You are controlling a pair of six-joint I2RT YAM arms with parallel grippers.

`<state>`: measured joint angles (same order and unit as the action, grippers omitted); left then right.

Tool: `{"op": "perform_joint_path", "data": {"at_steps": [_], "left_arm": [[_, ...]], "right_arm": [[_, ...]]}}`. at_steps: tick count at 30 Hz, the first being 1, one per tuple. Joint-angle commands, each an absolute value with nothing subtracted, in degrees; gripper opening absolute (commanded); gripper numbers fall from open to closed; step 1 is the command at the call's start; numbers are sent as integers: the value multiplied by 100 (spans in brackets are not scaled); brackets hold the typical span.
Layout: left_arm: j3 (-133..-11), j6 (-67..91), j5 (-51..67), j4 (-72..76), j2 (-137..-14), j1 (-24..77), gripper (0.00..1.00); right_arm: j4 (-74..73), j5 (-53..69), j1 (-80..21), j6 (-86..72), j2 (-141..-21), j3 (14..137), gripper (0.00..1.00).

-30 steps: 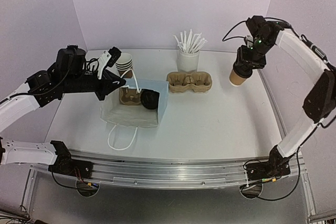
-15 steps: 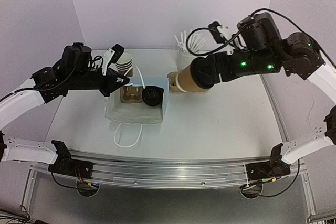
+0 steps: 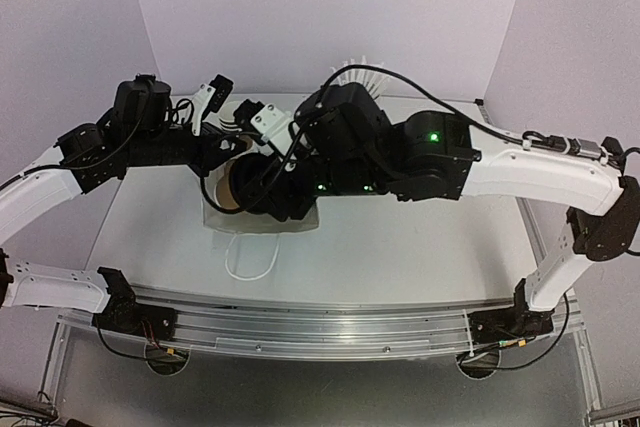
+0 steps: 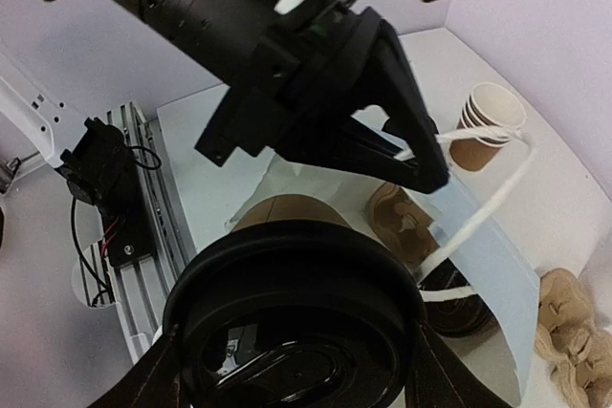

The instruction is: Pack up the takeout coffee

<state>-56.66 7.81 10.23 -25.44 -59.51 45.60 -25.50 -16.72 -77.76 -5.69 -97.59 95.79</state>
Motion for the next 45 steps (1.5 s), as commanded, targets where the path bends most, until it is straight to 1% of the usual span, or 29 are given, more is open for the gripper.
{"op": "perform_joint_path", "data": {"at_steps": [1,4,7,9,12,14,18,26,34,37,42,45], "left_arm": [[-5914,826,783,-2384,-5922,4579,0],[-5888,809,766,-2348,-5916,4579,0],[-5880,814,777,-2336,-5963,4579,0],[-5880,782,690,-2383,-5972,4579,0],[-5843,757,691,-2392,-5935,4579,0],[-5847,763,733,-2348,-5951,4579,0],[-5877,769,735,-2264,-5981,4579,0],[-5935,799,736,-2343,-5967,4579,0],[-6003,815,749,-2373,-5985,4580,0],[-6008,813,653,-2408,-5974,4579,0],[-5982,759,700,-2377,-5962,4579,0],[-5981,738,749,-2313,-5971,4579,0]], "right_arm": [[-1661,-1553,-7874,280,-9737,9690,23],[-1572,-1561,-7941,341,-9641,9517,21],[-1556,-1360,-7998,306,-9572,9441,24],[-1411,-1306,-7998,90,-9281,9349,24],[-1276,-1624,-8022,-227,-8769,9134,20],[-1266,-1786,-8065,-179,-8699,9074,19],[-1281,-1827,-8072,120,-9032,9058,19],[-1292,-2078,-8068,873,-9656,8985,15],[-1302,-2639,-8068,1699,-10267,9160,7],[-1310,-2613,-8068,1645,-10083,8882,6],[-1322,-2588,-8069,1197,-9451,8323,4],[-1343,-2532,-8078,1055,-9391,8247,3]]}}
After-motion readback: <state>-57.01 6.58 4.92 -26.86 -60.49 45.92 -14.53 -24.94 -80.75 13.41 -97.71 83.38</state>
